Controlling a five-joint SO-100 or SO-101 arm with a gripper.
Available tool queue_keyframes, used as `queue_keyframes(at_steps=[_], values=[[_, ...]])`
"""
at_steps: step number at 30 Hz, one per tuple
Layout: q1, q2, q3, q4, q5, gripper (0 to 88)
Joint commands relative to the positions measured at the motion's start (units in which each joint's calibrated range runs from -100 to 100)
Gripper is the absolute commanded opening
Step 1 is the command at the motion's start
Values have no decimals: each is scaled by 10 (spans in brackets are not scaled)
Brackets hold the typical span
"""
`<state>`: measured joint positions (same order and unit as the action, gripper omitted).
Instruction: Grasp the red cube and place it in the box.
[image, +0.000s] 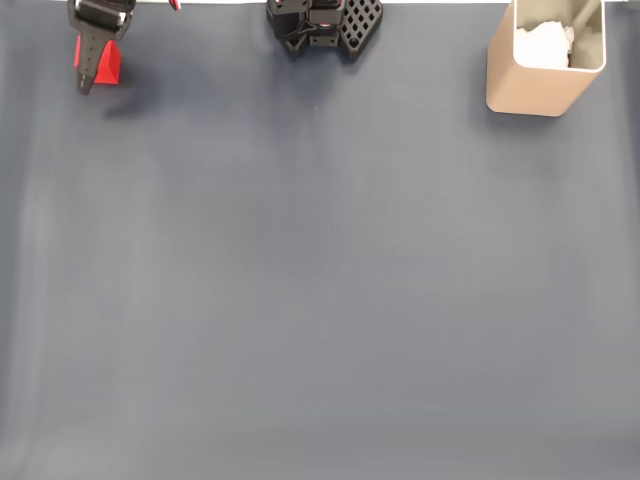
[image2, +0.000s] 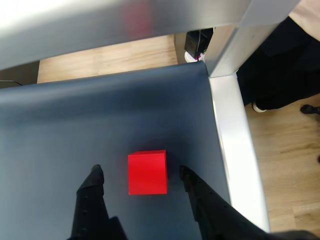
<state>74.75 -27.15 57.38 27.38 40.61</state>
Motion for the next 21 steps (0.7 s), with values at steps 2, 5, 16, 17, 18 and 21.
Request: queue_keyframes(at_steps=[2,5,16,17,18,21], values=[[7,5,-4,-12,5,374],[8,10,-3,-15,6,373],[15,8,38,-58,17,373],[15,8,41,-62,17,373],[15,8,44,-66,18,373],[15,7,54,-73,21,373]])
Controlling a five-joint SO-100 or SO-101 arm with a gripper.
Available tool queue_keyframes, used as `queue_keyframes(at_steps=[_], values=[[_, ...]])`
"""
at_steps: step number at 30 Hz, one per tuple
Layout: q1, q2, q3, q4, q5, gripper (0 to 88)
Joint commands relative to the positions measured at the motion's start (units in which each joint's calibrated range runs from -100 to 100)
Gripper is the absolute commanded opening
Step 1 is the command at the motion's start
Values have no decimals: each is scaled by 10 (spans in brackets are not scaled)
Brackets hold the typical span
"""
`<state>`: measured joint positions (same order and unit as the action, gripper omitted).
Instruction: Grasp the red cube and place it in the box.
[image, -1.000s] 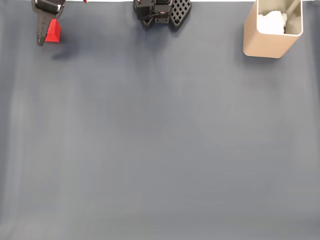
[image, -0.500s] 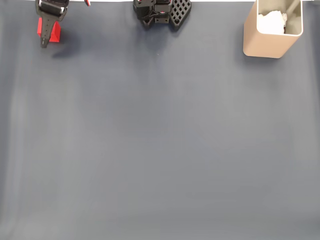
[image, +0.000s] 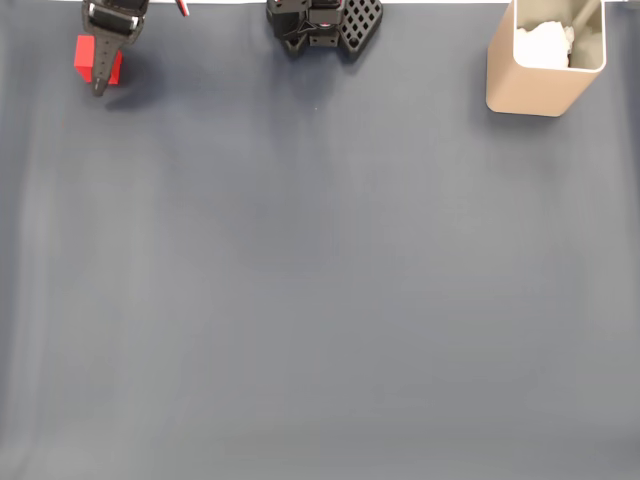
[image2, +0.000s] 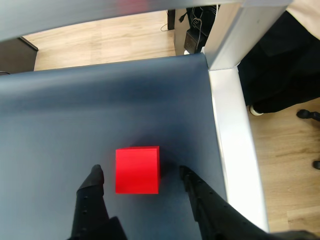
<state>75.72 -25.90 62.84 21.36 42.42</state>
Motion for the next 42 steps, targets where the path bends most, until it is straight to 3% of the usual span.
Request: queue_keyframes(at_steps=[1,42], values=[[5,-6,3,-17,3,373],[-32,-58,40,-17,-4,377]])
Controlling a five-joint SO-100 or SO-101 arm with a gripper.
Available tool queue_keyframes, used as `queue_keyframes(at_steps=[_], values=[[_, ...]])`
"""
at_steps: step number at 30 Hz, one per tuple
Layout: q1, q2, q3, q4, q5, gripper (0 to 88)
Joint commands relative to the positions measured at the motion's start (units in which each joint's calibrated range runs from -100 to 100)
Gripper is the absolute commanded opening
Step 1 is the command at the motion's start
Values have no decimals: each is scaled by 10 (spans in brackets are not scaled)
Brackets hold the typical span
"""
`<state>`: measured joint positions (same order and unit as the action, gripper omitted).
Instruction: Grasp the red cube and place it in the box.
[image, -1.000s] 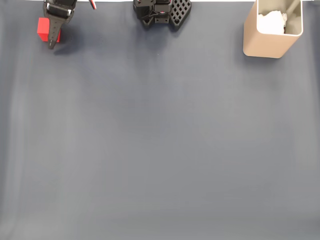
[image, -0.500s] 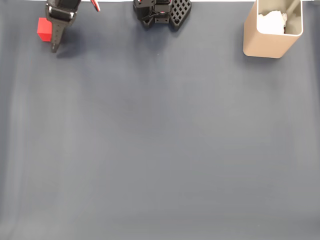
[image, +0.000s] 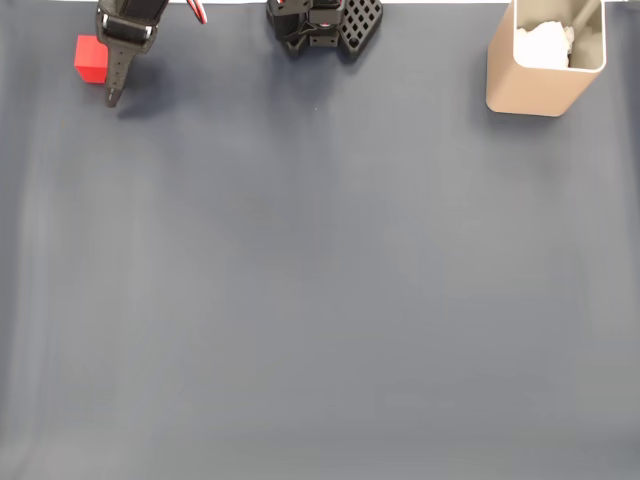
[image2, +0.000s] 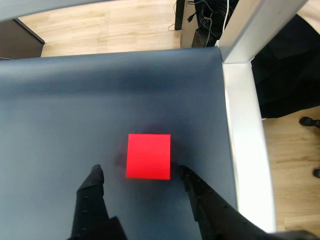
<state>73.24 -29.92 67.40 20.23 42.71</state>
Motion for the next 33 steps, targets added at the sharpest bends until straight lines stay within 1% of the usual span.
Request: queue_keyframes(at_steps=[1,33], values=[[-9,-18,-6,-6,-9,377],[-38,11,-26,-20,-27,378]])
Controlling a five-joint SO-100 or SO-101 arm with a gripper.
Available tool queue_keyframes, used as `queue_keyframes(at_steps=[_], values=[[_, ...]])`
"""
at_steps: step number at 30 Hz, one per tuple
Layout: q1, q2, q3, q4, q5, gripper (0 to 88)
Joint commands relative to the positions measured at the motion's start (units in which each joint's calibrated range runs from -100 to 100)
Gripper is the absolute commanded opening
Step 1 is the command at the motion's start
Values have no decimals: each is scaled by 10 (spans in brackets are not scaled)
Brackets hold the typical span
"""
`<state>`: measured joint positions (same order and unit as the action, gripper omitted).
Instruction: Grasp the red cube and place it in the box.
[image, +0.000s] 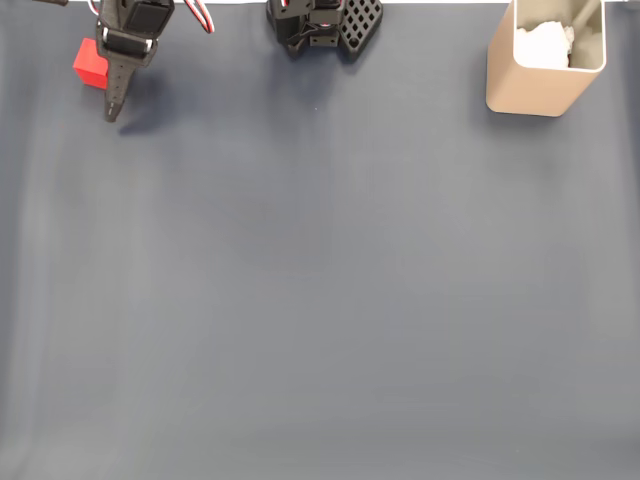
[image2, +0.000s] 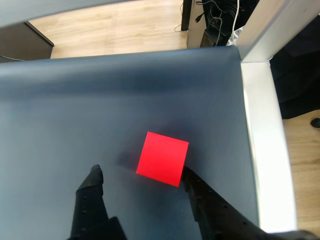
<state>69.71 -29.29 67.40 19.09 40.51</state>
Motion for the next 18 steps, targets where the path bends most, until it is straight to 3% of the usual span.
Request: queue_keyframes(at_steps=[1,15,18], values=[[-4,8,-29,-8,-5,378],[-4,16,-38,-12,-12,374],[-5,16,-40,-12,-11,312]])
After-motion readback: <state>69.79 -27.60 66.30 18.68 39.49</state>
